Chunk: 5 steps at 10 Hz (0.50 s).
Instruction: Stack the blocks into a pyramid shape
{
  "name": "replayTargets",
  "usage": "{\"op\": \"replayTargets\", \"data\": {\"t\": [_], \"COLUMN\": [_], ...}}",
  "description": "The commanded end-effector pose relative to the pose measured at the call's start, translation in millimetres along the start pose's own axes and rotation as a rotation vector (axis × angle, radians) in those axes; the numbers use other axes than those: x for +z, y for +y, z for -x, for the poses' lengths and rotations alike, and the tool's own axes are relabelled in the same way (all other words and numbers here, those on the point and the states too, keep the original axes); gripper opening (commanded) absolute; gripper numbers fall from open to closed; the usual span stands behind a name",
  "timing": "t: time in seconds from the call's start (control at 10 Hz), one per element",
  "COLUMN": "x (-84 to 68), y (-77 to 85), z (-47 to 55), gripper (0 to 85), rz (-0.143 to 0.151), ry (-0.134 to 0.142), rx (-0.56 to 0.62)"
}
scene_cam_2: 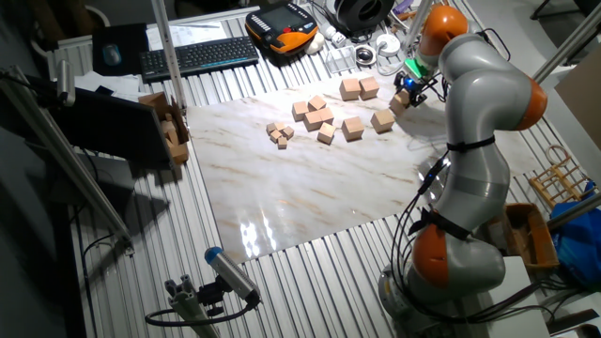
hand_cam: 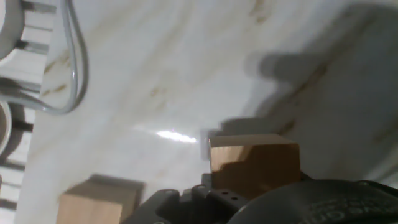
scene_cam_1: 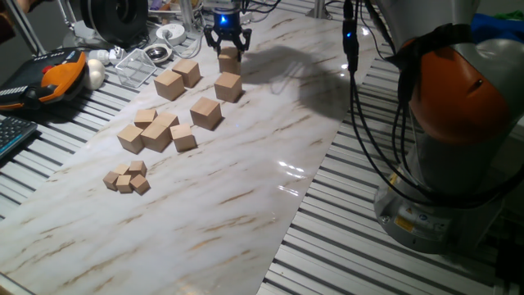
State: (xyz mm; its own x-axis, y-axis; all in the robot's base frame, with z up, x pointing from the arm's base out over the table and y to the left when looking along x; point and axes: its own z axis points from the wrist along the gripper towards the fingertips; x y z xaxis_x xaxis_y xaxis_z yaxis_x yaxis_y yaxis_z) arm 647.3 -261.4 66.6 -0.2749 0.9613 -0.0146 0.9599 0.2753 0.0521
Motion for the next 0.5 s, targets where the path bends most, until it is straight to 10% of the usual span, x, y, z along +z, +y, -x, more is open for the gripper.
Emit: {"op": "replayTargets", "data": {"t": [0.0, 0.4], "x": [0.4, -6.6], "y": [0.0, -0.9], "z": [-1.1, -5.2], "gripper": [85.0, 85.0], "rz": [0.003, 0.011], "ry": [-0.001, -0.016], "rx": [-0.007, -0.031]}}
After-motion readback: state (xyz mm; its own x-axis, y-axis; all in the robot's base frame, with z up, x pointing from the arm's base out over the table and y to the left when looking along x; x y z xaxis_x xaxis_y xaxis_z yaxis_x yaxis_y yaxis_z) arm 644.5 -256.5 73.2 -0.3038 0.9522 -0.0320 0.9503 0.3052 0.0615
